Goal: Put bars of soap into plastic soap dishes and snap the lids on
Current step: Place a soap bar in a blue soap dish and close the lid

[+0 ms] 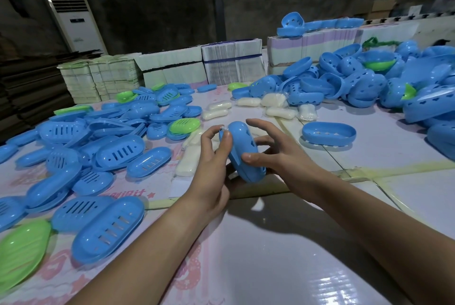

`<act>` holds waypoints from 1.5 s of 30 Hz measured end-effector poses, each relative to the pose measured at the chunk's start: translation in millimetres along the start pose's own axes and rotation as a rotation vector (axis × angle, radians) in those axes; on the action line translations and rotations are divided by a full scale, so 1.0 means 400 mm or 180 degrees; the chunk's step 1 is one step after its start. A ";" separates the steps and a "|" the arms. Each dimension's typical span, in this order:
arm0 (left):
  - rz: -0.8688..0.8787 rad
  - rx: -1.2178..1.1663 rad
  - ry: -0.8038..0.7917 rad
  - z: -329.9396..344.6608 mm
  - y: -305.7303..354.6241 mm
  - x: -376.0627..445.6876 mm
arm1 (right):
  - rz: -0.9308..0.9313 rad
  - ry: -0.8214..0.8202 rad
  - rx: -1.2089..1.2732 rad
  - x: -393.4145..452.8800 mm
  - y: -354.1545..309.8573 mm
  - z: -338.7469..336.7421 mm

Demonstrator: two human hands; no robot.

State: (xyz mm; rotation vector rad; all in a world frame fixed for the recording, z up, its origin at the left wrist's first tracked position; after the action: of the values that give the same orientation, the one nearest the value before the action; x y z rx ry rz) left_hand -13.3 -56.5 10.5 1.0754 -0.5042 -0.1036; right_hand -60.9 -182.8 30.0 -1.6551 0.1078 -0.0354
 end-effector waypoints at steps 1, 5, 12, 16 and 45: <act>0.0040 0.0084 -0.0020 0.000 0.004 0.001 | -0.0002 -0.0004 -0.0030 0.000 -0.001 -0.001; 0.0213 0.0386 -0.0093 -0.002 0.015 0.006 | 0.0012 -0.0137 -0.0097 0.000 -0.004 0.000; 0.0196 0.0488 0.0074 -0.002 0.024 0.004 | -0.0110 -0.0013 -0.0273 -0.005 -0.010 0.002; 0.0011 0.0214 0.0268 -0.001 0.028 -0.002 | -0.0234 0.0032 -0.0486 -0.009 -0.012 0.006; -0.0438 -0.0525 -0.0106 0.020 -0.003 -0.011 | -0.0447 0.0350 -0.0937 -0.004 0.012 0.022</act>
State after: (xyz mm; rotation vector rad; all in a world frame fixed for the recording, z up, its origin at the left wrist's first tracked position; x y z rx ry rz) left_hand -20.5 -62.1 10.9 0.9473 -0.4435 -0.2800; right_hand -61.9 -174.4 24.4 -1.9528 0.0830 -0.2268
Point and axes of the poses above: each hand's wrist, its own x-axis towards the middle knuckle, its own z-axis out of the palm, y = z × x, the point moved 5 cm from there along x, towards the middle knuckle, and after that the axes turned 14 degrees about z, right-handed, at the moved point
